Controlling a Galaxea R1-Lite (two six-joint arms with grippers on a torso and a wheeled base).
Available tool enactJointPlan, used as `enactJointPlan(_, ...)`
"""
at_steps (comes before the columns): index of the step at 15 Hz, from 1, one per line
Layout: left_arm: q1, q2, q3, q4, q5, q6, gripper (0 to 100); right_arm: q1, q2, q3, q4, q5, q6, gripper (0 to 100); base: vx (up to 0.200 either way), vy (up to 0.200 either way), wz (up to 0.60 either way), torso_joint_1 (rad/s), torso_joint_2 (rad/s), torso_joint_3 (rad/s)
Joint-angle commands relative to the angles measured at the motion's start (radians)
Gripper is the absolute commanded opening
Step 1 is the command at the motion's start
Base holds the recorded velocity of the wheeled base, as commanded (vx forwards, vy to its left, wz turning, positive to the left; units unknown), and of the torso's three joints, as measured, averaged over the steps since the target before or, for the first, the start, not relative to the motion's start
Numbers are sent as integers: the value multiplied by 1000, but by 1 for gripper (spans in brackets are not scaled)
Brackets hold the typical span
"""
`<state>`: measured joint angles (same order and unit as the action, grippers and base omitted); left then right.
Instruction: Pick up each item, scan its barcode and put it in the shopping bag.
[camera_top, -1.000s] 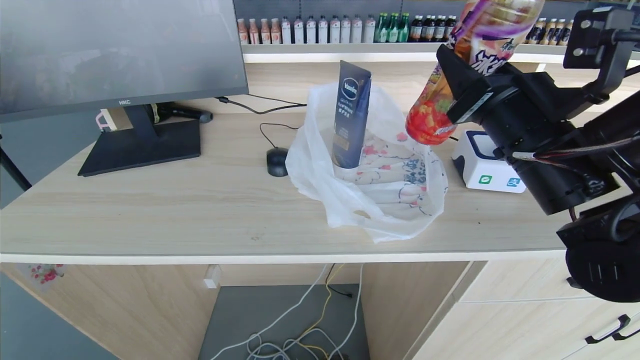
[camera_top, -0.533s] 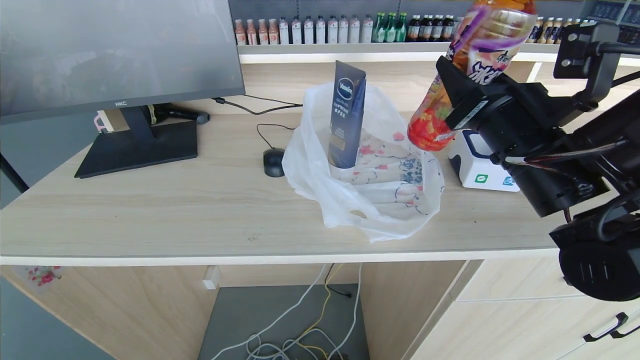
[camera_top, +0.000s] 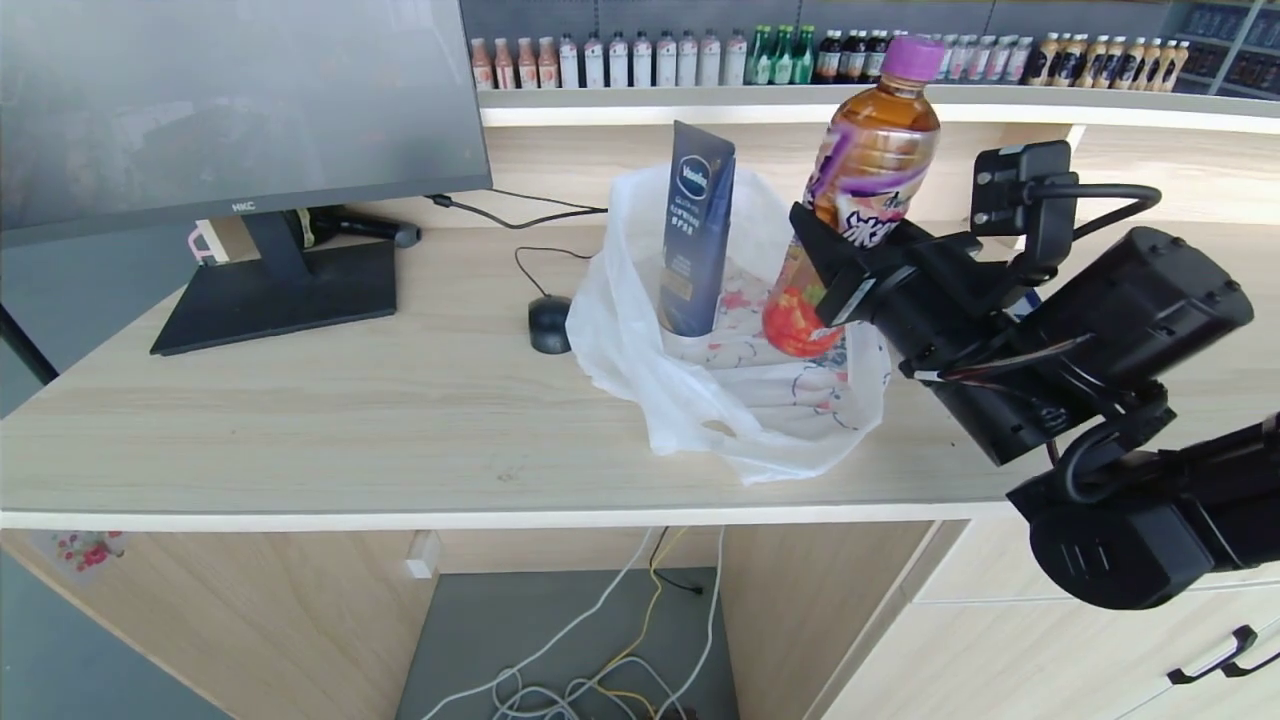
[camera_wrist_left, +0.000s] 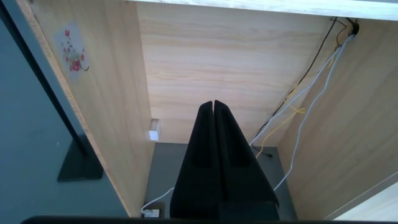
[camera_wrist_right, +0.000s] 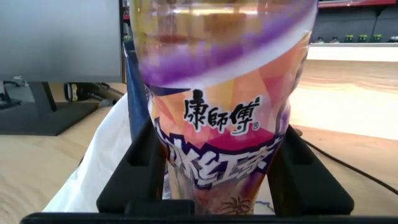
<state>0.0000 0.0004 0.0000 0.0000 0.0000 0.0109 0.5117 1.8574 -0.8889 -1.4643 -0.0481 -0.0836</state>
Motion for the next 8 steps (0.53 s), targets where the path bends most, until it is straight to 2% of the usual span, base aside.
enactJointPlan(1, 0, 0, 0, 0, 0, 0, 0, -1, 32, -1, -1, 1, -1, 0, 0, 0, 0, 0, 0, 0)
enactJointPlan(8, 0, 0, 0, 0, 0, 0, 0, 1, 98, -31, -1, 1, -5, 0, 0, 0, 0, 0, 0, 0)
